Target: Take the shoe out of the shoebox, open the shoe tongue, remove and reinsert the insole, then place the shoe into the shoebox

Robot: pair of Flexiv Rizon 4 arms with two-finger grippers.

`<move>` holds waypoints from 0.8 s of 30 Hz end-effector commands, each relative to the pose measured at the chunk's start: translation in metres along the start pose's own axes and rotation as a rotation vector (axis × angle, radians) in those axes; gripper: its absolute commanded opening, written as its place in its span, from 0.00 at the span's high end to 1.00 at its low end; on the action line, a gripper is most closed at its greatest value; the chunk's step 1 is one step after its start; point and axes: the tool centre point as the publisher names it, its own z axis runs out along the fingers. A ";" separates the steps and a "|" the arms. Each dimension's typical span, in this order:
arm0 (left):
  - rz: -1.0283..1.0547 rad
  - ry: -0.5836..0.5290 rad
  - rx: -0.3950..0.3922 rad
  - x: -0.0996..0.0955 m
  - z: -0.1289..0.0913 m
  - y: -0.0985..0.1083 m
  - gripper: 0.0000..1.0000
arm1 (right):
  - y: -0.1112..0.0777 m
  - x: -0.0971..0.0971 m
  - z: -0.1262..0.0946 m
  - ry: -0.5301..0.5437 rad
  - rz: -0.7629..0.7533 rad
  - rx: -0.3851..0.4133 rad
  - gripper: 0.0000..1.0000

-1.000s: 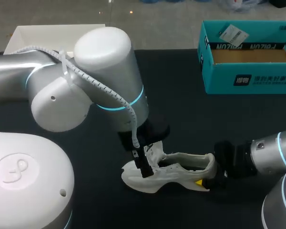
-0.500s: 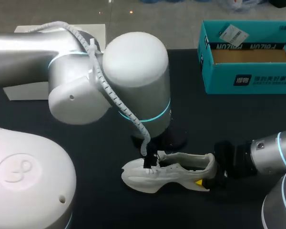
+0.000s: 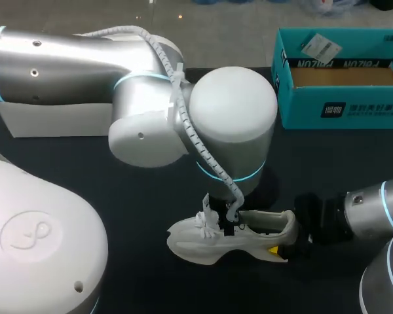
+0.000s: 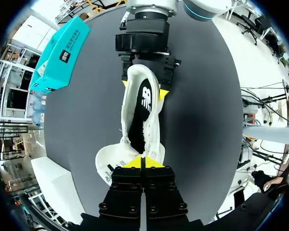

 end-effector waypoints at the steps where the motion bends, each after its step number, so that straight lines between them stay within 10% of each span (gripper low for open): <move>1: 0.010 0.036 -0.028 -0.008 0.014 -0.010 1.00 | -0.002 -0.001 0.001 -0.003 0.001 0.003 1.00; 24: -0.035 -0.024 0.044 -0.026 0.037 -0.035 1.00 | -0.002 -0.001 0.001 -0.003 0.001 0.003 1.00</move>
